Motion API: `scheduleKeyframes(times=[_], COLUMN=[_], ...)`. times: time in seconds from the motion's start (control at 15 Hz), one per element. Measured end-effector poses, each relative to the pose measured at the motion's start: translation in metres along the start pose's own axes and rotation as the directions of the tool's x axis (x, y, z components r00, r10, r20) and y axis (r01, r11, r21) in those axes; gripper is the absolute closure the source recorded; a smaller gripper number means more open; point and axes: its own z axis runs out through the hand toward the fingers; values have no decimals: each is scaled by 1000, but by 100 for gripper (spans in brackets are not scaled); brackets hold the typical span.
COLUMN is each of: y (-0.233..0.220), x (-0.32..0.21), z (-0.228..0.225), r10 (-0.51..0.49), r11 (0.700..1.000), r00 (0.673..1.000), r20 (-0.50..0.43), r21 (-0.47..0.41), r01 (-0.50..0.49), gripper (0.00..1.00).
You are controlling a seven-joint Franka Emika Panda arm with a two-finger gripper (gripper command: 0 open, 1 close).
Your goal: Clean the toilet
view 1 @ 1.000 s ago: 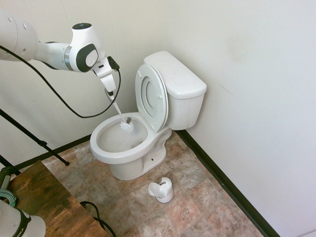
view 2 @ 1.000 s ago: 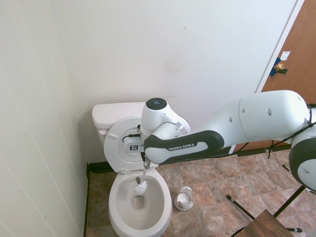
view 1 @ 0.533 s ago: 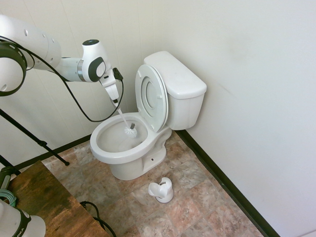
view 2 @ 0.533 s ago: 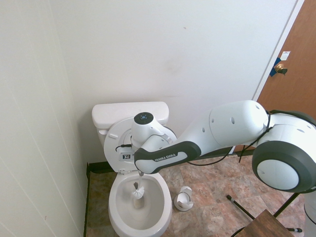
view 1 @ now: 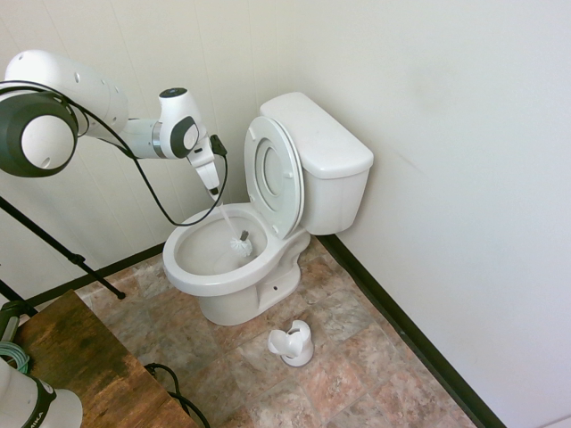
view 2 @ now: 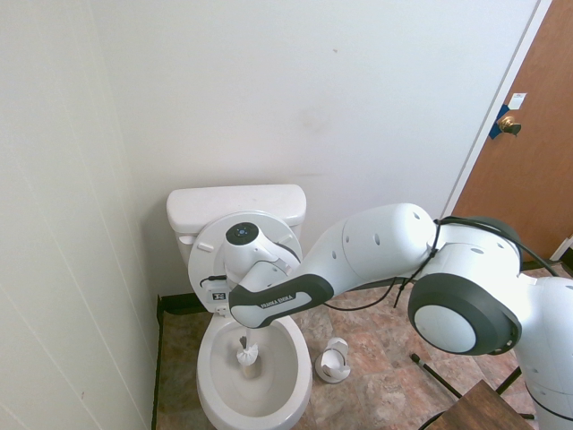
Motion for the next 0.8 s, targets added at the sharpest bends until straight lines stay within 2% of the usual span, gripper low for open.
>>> scheduleKeyframes(times=[0.8], y=[-24], x=[-53], z=[21], r10=[-66], r11=[997], r00=[998], r20=[-12], r21=[-31], r01=[65], gripper=[100])
